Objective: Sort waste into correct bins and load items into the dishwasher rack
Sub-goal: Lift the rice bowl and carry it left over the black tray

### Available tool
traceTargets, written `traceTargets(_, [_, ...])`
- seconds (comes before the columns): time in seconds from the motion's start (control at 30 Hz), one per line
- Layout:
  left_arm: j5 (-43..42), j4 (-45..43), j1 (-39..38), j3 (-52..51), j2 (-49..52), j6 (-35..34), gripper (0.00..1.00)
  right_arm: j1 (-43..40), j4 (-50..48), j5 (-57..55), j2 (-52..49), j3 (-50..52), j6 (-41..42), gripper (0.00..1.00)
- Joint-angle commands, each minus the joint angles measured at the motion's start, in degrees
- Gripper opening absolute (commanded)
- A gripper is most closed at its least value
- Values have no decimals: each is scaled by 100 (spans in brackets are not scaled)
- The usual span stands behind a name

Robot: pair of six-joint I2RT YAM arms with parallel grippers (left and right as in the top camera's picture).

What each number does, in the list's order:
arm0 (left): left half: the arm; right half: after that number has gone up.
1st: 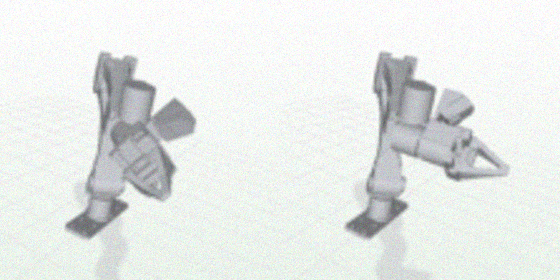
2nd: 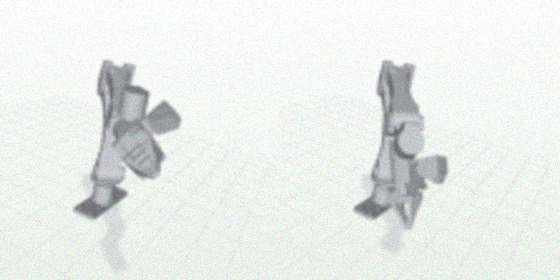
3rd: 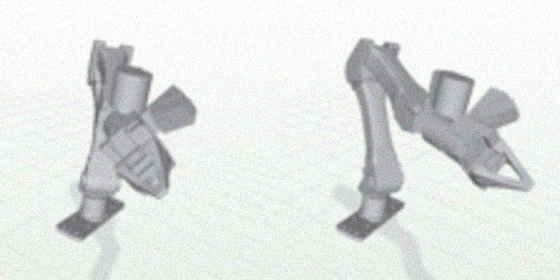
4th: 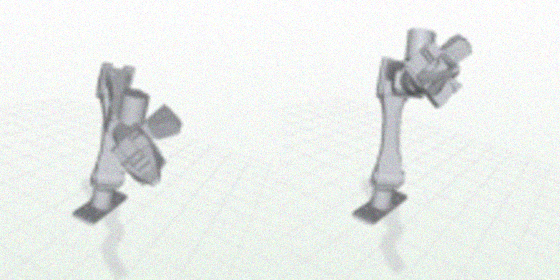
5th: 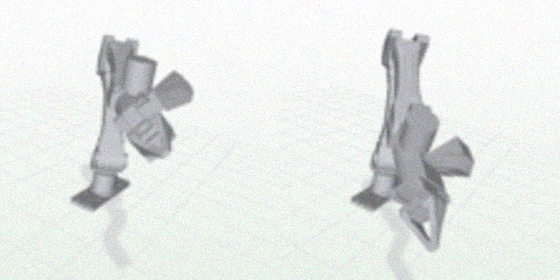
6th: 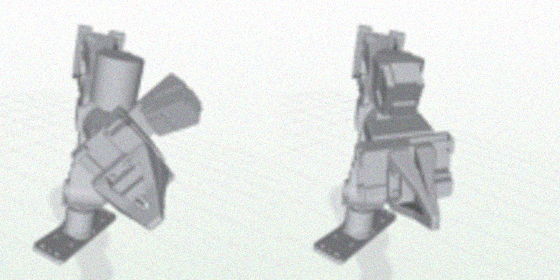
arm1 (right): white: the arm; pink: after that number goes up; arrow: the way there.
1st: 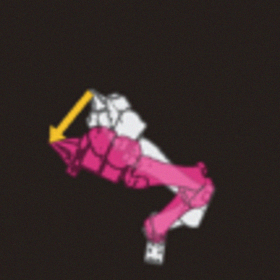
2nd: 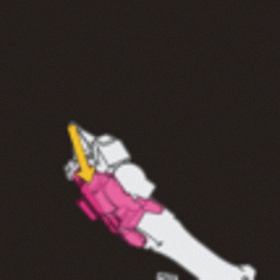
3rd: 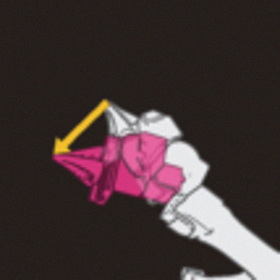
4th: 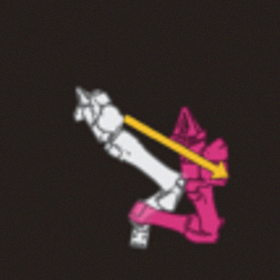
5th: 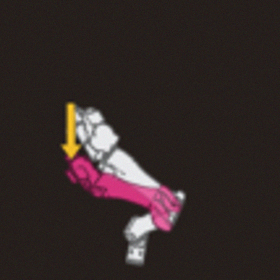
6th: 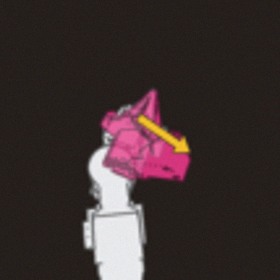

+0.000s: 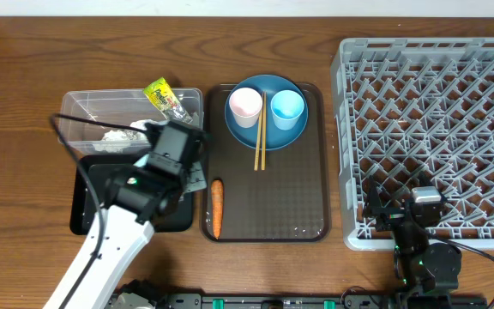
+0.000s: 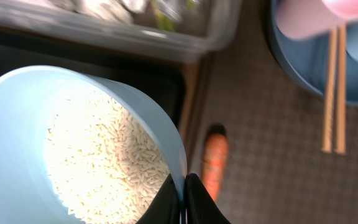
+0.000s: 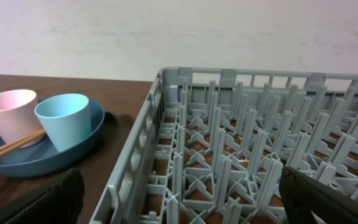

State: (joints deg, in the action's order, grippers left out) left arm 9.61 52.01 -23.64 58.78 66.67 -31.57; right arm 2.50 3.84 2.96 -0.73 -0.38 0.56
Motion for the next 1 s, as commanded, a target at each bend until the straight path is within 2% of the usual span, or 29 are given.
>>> traceTargets(0.0, [407, -44, 284, -39, -282, 264, 6, 52, 24, -15, 9, 7, -44, 99])
traceTargets(0.27, [420, -122, 881, -39, -411, 267, 6, 52, 24, -15, 9, 7, -44, 99])
traceTargets(0.37, [94, -168, 1172, -39, -411, 404, 6, 52, 24, -15, 9, 7, -44, 99])
traceTargets(0.97, [-3807, -348, 4089, -284, -293, 2092, 6, 52, 24, -15, 9, 7, -44, 99])
